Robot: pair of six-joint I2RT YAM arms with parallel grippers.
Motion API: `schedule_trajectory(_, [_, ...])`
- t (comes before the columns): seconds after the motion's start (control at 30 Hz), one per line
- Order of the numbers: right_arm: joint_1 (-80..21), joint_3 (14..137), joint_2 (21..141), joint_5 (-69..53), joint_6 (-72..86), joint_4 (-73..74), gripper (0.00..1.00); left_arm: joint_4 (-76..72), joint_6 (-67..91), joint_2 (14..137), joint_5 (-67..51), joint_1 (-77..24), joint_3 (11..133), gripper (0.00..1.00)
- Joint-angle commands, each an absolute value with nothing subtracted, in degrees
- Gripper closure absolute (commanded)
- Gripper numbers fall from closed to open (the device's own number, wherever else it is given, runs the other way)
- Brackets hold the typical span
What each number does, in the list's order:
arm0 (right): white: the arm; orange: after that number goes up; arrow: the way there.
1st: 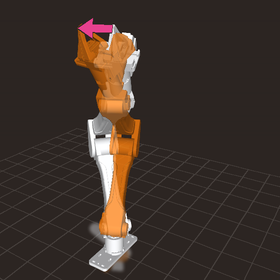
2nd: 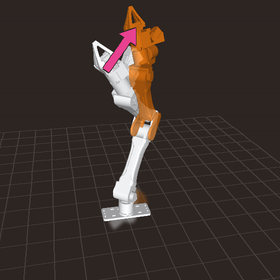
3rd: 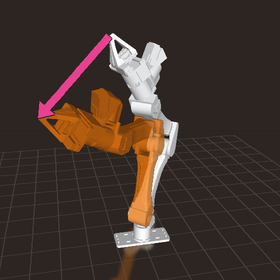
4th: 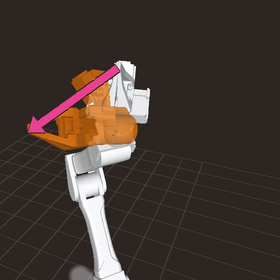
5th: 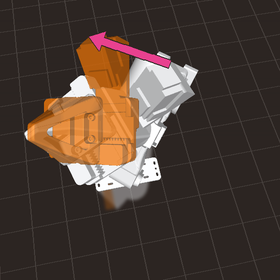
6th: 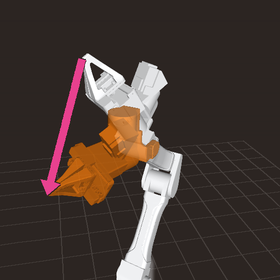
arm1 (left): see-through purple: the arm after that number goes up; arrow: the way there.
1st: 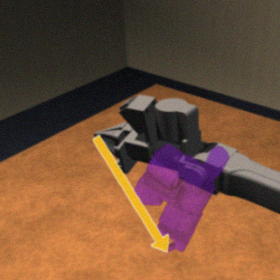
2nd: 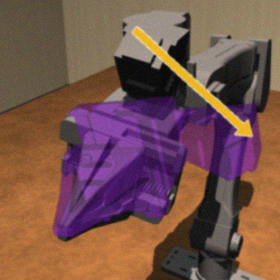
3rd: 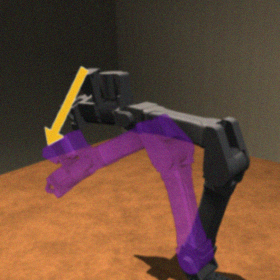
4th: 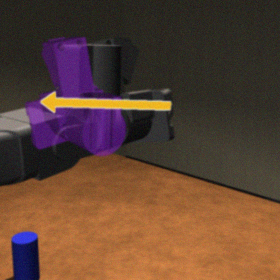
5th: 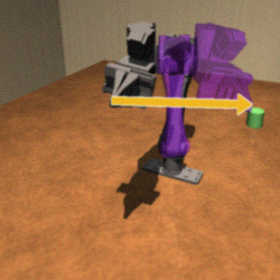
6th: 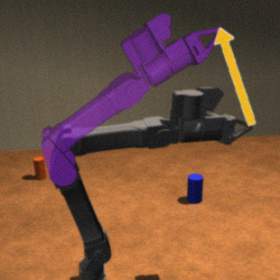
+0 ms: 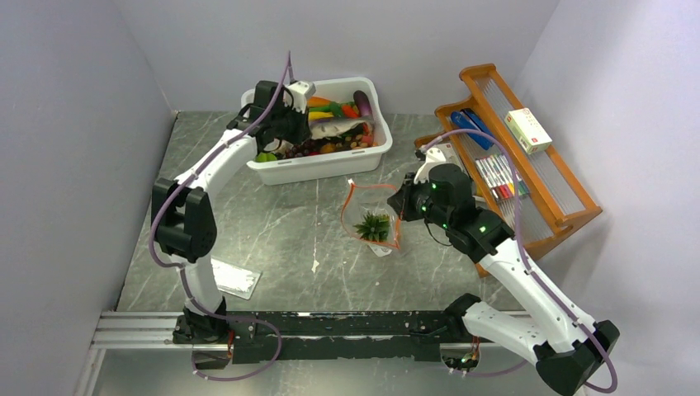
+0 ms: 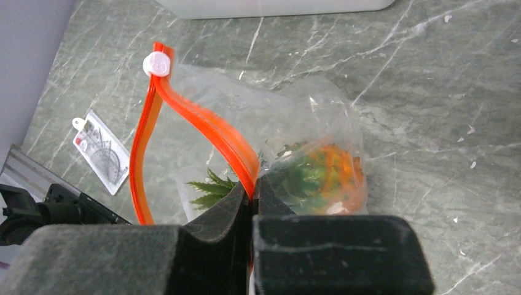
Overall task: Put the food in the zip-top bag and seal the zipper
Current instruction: Pick up the fake fish from the bin.
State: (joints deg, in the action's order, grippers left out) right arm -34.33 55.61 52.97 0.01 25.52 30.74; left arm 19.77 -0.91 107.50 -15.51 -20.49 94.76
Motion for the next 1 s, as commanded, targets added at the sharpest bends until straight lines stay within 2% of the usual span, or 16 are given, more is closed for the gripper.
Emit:
schedule_trajectory(0.0, [-34.02, 55.37, 51.92, 0.95, 26.45, 28.92, 1.00, 19.49, 0.66, 102.32, -12.09, -20.21, 92.44, 0.93])
schedule_trajectory(0.7, [-34.03, 56.17, 56.66, 5.56, 27.98, 28.40, 1.00, 35.95, -0.12, 72.37, -26.59, -20.21, 80.10, 0.93])
schedule_trajectory(0.97, [-34.08, 59.45, 58.49, 11.37, 25.07, 30.79, 1.00, 47.91, -1.63, 69.69, -32.11, -20.29, 82.91, 0.93])
